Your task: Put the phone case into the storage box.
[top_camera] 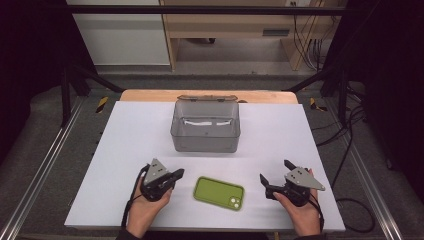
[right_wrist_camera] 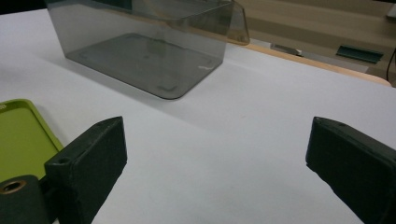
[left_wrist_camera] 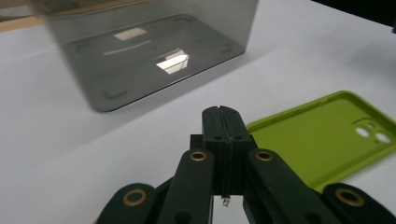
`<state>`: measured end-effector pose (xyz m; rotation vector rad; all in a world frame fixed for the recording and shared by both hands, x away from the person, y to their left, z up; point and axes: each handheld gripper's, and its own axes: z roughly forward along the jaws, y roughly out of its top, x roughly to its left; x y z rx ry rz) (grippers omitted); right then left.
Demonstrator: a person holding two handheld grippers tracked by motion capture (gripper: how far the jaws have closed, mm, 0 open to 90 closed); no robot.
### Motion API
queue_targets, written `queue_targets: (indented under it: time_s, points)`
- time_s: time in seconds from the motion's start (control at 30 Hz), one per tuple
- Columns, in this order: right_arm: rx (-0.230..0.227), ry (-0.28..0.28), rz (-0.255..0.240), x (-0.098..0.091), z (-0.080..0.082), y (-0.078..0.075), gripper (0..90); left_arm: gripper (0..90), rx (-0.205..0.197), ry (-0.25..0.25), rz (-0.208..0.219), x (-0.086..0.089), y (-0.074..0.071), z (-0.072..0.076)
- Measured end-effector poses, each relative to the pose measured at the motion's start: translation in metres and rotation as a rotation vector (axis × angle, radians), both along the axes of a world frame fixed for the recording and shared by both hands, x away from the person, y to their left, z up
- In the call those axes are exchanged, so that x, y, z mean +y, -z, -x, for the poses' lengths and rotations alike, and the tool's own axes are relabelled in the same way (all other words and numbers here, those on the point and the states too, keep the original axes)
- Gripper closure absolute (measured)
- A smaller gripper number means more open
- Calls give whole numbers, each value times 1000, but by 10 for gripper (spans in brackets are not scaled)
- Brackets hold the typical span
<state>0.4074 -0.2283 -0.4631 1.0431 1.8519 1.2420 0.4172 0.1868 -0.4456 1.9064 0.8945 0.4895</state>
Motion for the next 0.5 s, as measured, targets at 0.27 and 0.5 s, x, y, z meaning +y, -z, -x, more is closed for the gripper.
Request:
queue_targets:
  time_s: [0.27, 0.5]
  points:
    - [29, -48, 16, 12, -2, 0, 56, 900, -69, -91, 42, 43, -4, 14]
    - [69, -74, 28, 17, -10, -3, 74, 744, -123, -141, 79, 76, 2, 23]
